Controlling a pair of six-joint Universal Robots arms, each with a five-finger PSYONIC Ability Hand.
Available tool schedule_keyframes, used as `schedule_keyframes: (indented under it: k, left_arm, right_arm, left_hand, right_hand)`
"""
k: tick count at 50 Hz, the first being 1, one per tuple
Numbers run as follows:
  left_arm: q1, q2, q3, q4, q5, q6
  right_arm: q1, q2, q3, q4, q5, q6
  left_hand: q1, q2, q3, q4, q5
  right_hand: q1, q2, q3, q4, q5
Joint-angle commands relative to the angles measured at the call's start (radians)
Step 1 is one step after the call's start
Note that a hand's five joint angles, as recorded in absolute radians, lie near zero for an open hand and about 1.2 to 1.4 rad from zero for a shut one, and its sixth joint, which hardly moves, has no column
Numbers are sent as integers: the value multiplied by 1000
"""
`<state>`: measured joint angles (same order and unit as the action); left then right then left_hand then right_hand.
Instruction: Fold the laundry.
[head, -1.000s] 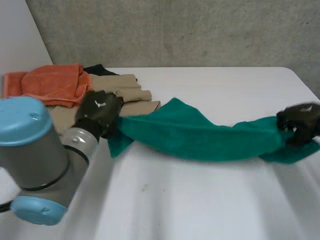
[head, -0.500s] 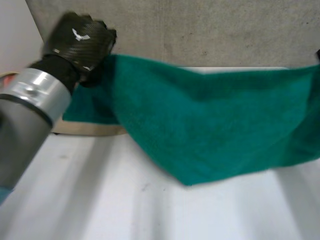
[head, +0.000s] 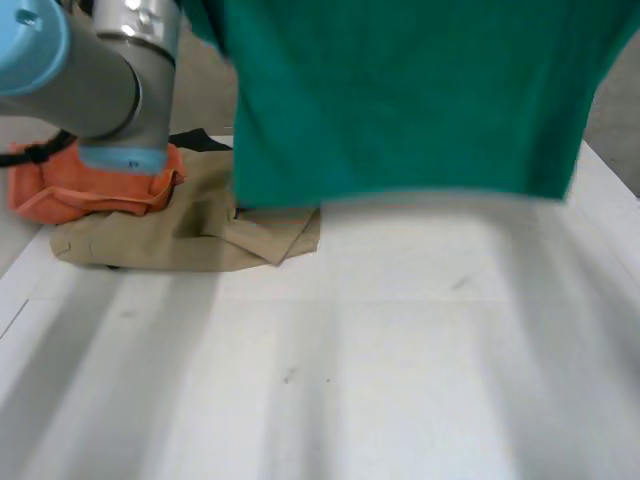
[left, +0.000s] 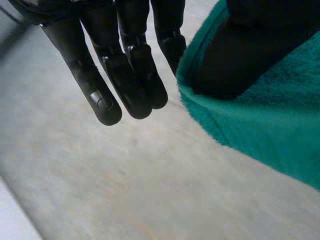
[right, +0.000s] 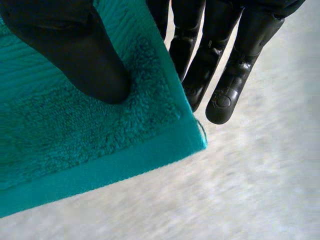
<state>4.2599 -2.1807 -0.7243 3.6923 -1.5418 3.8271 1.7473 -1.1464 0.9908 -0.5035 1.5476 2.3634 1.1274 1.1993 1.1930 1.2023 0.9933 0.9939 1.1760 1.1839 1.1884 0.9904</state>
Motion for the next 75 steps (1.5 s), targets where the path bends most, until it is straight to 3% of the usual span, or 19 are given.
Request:
schedule_keyframes:
  k: [1,16,23,25,27,32,48,53,59,69,75]
  left_arm:
    - [11,96,-182,5,11,-86]
    - [14,188,-842,-14,62,-75]
    - [15,202,-1044,-12,63,-15]
    - [17,200,-1070,-8,65,-1]
    - [20,191,-1090,0,65,15]
    - [28,142,-1086,3,57,25]
    - [103,88,-1066,3,51,25]
    - [106,96,-1086,0,46,25]
    - [120,159,-1135,-8,52,22]
    - [104,327,-1218,-51,48,23]
    - [104,484,-1265,-287,49,28]
  right_arm:
    - [57,-33,63,-1,16,8]
    - [51,-50,515,241,-20,62]
    - [-43,-53,676,347,-76,65]
    - [-69,-64,710,355,-108,63]
    - [-86,-76,726,355,-129,65]
    - [-140,-85,746,355,-159,69]
    - [-172,-85,773,355,-167,69]
    - [-172,-85,772,356,-165,69]
    - [-172,-85,773,358,-162,69]
    - [-178,-142,769,474,-170,51]
    - [-199,-245,766,634,-182,-30]
  left_hand:
    - [269,197,203,194,228]
    - [269,197,203,194,228]
    - [269,197,203,194,228]
    - [269,197,203,194,228]
    - [-16,-88,-82,-91,-57]
    - [-318,-389,-383,-392,-358]
    - [-556,-628,-621,-631,-596]
    - [-506,-578,-572,-581,-546]
    - [263,191,197,188,222]
    - [269,197,203,194,228]
    - [269,197,203,194,228]
  right_hand:
    - [402,220,212,208,231]
    - [402,220,212,208,231]
    - [402,220,212,208,231]
    - [402,220,212,208,231]
    - [402,220,212,208,231]
    - [402,220,212,208,231]
    - [402,220,212,208,231]
    - [402,220,212,208,231]
    - [402,220,212,208,231]
    - [402,220,212,208,231]
    - [402,220,212,208,231]
